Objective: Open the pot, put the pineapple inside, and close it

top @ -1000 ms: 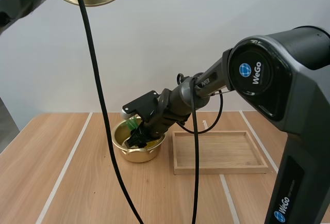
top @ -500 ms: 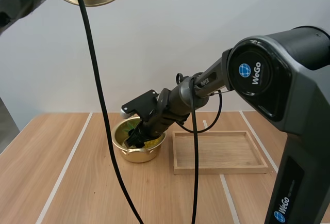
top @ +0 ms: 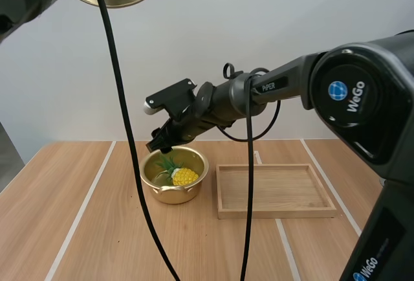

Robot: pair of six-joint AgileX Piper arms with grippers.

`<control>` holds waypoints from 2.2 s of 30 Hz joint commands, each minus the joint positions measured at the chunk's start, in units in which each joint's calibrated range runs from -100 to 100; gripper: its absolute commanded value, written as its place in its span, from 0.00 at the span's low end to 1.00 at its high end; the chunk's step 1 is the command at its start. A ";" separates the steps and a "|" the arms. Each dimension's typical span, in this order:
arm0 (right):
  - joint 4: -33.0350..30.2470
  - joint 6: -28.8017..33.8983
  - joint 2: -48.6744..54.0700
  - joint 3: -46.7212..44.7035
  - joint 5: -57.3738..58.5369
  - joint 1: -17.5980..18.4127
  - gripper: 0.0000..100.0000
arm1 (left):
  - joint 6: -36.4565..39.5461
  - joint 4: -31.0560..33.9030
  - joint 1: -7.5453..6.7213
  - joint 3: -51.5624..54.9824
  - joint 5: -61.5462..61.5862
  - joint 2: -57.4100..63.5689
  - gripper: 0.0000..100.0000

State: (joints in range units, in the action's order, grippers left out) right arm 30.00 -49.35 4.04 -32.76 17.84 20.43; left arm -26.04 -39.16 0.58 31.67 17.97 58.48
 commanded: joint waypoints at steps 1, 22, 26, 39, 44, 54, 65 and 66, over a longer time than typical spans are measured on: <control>0.19 0.12 2.15 0.46 0.36 -0.16 1.00 | 0.55 -0.92 0.03 0.06 -0.72 0.21 0.00; 0.19 2.51 19.11 0.46 11.17 -18.02 1.00 | 0.55 -0.92 0.03 0.06 -0.72 0.21 0.00; 0.19 4.18 22.69 0.46 15.98 -22.33 1.00 | 0.55 -0.92 0.03 0.06 -0.72 0.21 0.00; 0.10 6.76 28.45 0.46 29.10 -29.61 1.00 | 0.55 -0.92 0.03 0.06 -0.72 0.21 0.00; -1.23 7.90 29.06 0.46 30.52 -29.61 1.00 | 0.55 -0.92 0.03 0.06 -0.72 0.21 0.00; -2.01 8.03 29.06 0.34 34.90 -29.61 1.00 | 0.55 -0.92 0.03 0.06 -0.72 0.21 0.00; -4.16 8.03 29.06 0.34 35.09 -29.61 1.00 | 0.65 -0.92 0.03 0.06 1.27 -0.80 0.00; -4.16 8.03 29.06 0.34 35.09 -29.61 1.00 | 0.65 -0.70 0.03 0.06 3.79 -1.27 0.00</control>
State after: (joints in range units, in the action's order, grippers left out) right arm 26.24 -41.48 32.18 -32.50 52.62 -8.94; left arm -26.04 -39.16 0.58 31.67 19.04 58.20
